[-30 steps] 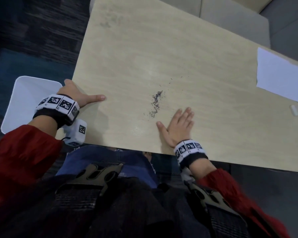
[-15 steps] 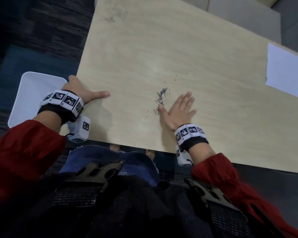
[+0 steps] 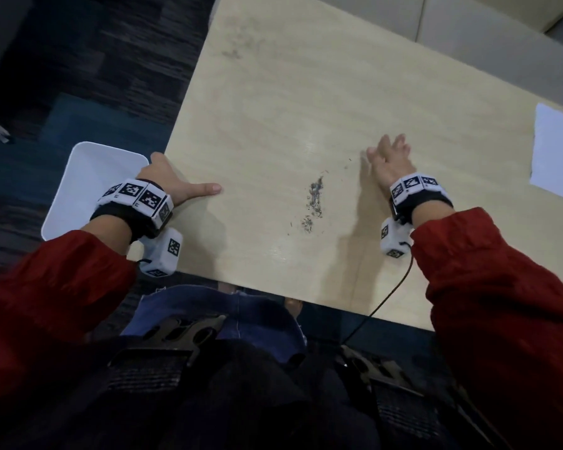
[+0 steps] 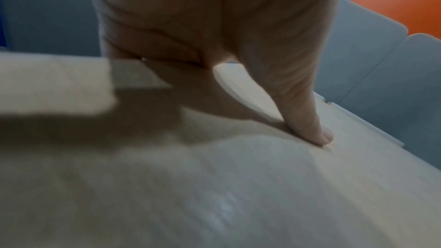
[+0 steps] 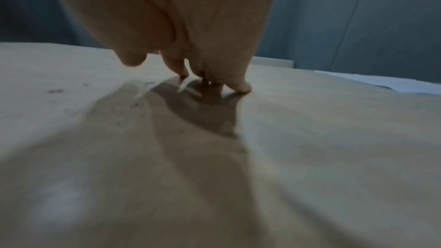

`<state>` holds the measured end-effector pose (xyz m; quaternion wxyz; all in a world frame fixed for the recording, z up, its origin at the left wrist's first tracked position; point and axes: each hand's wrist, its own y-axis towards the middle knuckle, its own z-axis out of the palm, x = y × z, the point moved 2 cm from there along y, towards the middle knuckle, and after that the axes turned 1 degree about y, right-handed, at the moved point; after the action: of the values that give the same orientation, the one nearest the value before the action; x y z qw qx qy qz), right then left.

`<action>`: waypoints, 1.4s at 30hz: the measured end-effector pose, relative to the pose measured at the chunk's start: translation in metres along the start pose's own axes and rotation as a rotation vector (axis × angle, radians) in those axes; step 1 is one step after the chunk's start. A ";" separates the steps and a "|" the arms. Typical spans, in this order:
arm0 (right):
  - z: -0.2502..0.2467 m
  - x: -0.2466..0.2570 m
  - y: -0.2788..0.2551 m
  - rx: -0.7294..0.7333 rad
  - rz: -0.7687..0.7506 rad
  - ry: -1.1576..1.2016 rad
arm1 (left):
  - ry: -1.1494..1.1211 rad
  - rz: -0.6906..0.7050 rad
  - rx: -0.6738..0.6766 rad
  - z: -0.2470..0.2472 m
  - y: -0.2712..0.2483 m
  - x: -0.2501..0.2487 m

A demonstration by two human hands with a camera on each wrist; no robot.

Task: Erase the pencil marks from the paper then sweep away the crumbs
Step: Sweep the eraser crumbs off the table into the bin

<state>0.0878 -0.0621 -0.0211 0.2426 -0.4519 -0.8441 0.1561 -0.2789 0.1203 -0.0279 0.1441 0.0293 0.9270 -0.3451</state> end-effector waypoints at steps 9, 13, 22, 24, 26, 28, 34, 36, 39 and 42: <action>0.056 0.056 -0.086 0.130 -0.414 0.313 | 0.014 -0.011 0.009 -0.002 -0.001 -0.003; 0.017 0.033 -0.075 -0.026 -0.292 0.460 | 0.014 -0.012 0.003 -0.003 -0.001 -0.003; 0.074 0.052 -0.083 0.111 -0.308 -0.115 | -0.031 -0.021 0.005 -0.002 -0.001 -0.002; 0.087 0.068 -0.101 0.208 -0.429 -0.035 | -0.037 -0.018 0.002 -0.001 0.000 -0.002; 0.076 0.068 -0.107 0.234 -0.459 0.140 | -0.039 -0.019 0.001 -0.001 -0.001 -0.001; 0.052 0.049 -0.105 0.142 -0.384 0.193 | -0.042 -0.021 0.003 -0.001 0.000 0.000; 0.045 -0.027 -0.124 0.234 -0.099 -0.540 | -0.051 -0.012 0.015 0.000 0.002 0.001; 0.065 -0.020 -0.137 0.244 -0.118 -0.554 | -0.044 0.000 0.023 -0.001 0.002 0.000; 0.089 0.012 -0.142 0.187 -0.193 -0.503 | -0.035 0.015 0.027 0.000 0.002 0.000; 0.103 0.054 -0.139 0.175 -0.282 -0.449 | -0.027 0.018 0.029 0.000 0.003 0.001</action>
<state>-0.0901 -0.0963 -0.0258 0.1069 -0.2616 -0.9145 0.2894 -0.2793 0.1220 -0.0300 0.1593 0.0353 0.9196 -0.3574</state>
